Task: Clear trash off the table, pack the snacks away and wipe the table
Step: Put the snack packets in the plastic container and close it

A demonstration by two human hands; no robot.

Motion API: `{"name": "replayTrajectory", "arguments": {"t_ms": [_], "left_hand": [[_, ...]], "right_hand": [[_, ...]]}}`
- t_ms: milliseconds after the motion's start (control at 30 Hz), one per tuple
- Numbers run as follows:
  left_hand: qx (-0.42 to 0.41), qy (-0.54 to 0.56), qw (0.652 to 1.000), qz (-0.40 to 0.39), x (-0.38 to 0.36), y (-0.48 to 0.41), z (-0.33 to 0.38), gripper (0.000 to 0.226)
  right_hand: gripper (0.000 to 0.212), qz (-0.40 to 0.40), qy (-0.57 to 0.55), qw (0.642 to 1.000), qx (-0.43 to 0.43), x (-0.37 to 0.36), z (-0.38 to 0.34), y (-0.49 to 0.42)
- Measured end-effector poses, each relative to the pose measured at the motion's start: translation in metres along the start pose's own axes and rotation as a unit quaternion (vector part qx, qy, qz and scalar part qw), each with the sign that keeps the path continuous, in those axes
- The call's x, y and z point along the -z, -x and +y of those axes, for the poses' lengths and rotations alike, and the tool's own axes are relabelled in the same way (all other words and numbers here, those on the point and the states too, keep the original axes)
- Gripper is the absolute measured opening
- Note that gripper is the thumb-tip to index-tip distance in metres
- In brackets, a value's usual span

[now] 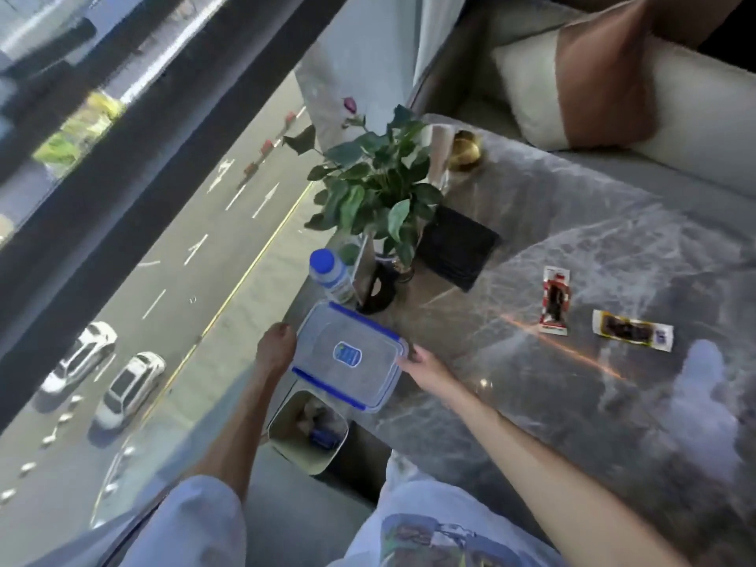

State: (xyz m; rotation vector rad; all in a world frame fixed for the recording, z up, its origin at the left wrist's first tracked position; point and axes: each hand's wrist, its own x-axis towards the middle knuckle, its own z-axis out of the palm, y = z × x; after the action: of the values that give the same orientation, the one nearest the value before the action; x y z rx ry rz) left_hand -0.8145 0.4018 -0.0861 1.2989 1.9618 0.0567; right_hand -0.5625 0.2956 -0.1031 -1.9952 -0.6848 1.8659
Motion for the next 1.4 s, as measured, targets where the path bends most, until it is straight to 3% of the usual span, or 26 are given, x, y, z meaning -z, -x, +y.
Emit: {"name": "replayTrajectory", "arguments": {"t_ms": [100, 200, 333, 433, 600, 733, 967, 1100, 1200, 1267, 1333, 1400], "left_hand": [[-0.002, 0.077, 0.995, -0.06, -0.006, 0.013, -0.004, 0.018], [0.011, 0.073, 0.996, -0.059, -0.016, 0.024, -0.004, 0.011], [0.059, 0.072, 0.987, -0.128, -0.048, 0.047, 0.013, 0.031], [0.044, 0.104, 0.974, -0.198, -0.091, 0.082, 0.038, 0.033], [0.015, 0.108, 0.943, -0.316, -0.179, 0.171, 0.079, 0.013], [0.021, 0.09, 0.93, -0.356, -0.241, 0.23, 0.079, 0.03], [0.029, 0.082, 0.938, -0.336, -0.294, 0.279, 0.056, 0.013], [-0.023, 0.223, 0.947, -0.231, -0.306, 0.285, 0.058, 0.02], [-0.058, 0.355, 0.922, -0.145, -0.305, 0.289, 0.069, 0.037], [-0.052, 0.371, 0.918, -0.127, -0.305, 0.291, 0.072, 0.044], [-0.043, 0.314, 0.937, -0.143, -0.31, 0.294, 0.071, 0.043], [-0.026, 0.273, 0.943, -0.189, -0.317, 0.296, 0.063, 0.041]], "right_hand": [[0.043, -0.035, -0.1, 0.993, -0.044, -0.012, -0.001, 0.0], [0.036, 0.001, -0.136, 0.99, -0.04, -0.013, 0.002, 0.006], [0.03, 0.085, -0.147, 0.985, -0.011, 0.023, 0.033, 0.026], [0.029, 0.138, -0.18, 0.974, 0.002, 0.075, 0.082, 0.055], [0.031, 0.235, -0.219, 0.947, -0.006, 0.152, 0.184, 0.12], [0.034, 0.275, -0.251, 0.928, -0.013, 0.182, 0.257, 0.164], [0.033, 0.28, -0.231, 0.932, 0.009, 0.193, 0.323, 0.199], [0.044, 0.19, -0.25, 0.945, -0.089, 0.192, 0.338, 0.201], [0.044, 0.095, -0.103, 0.98, -0.139, 0.186, 0.343, 0.207], [0.053, 0.056, 0.01, 0.985, -0.163, 0.181, 0.344, 0.209], [0.059, 0.093, 0.066, 0.982, -0.151, 0.185, 0.34, 0.205], [0.052, 0.182, 0.003, 0.98, -0.081, 0.192, 0.332, 0.195]]}}
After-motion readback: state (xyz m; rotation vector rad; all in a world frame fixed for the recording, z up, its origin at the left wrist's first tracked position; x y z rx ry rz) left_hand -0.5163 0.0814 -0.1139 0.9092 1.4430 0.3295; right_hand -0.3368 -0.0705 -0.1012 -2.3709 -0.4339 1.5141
